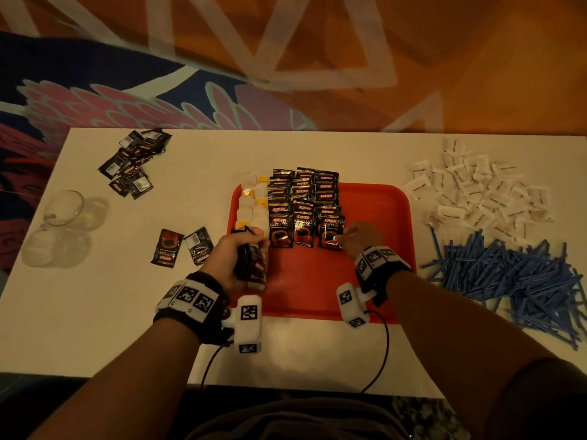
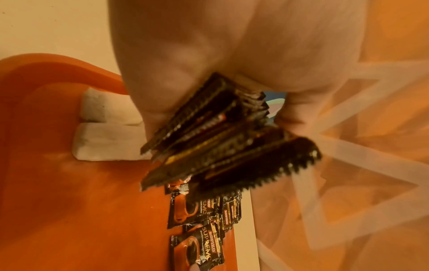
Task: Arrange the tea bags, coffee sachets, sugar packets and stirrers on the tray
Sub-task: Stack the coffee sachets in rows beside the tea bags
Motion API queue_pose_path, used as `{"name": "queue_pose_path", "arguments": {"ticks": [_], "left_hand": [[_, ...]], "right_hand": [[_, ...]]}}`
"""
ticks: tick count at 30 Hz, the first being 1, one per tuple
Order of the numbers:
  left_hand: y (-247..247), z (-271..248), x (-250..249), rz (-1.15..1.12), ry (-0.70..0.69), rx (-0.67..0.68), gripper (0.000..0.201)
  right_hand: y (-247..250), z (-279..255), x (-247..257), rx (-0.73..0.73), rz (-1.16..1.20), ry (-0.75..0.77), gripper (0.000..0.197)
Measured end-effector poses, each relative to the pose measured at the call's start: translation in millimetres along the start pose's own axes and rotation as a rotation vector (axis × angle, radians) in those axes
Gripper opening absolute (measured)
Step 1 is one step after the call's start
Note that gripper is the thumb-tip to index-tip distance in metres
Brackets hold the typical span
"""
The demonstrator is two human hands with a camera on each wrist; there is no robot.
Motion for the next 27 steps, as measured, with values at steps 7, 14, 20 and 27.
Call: {"name": "queue_pose_path", "arguments": {"ticks": [7,14,20,27], "left_hand": [[-1.0,-8.2,-1.9,0.001,-0.052,-0.013,0.017],[-0.8,-7.6,2.2,0.022,-0.041,0.004,0.008],[-0.7,2.9,3.3,0.007,-0.071,0.029,0.040],[-24.9,2.7,-12.3,0.077,-0.139,0.207,0.047]], "right_hand": [[-8.4,7.3,-2.2,0.002,0.128,-0.038,0.018],[-6.1,7.0,-4.9,-0.005,0.204,-0.063,0.018],[3.4,-1.4,-5.0,-0.026,0.165,-0.054,0.018],[12.5,-32.8,25.2,0.041,0.181,0.163,0.020]]}}
Point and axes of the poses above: each hand's wrist, its own z-axis towards the middle knuckle, its own y-axis out of the back of the hand, x = y × z, the point moved 8 cm from there along z, towards the middle knuckle, and after that the axes turned 10 degrees about -y, right-handed, at the moved point
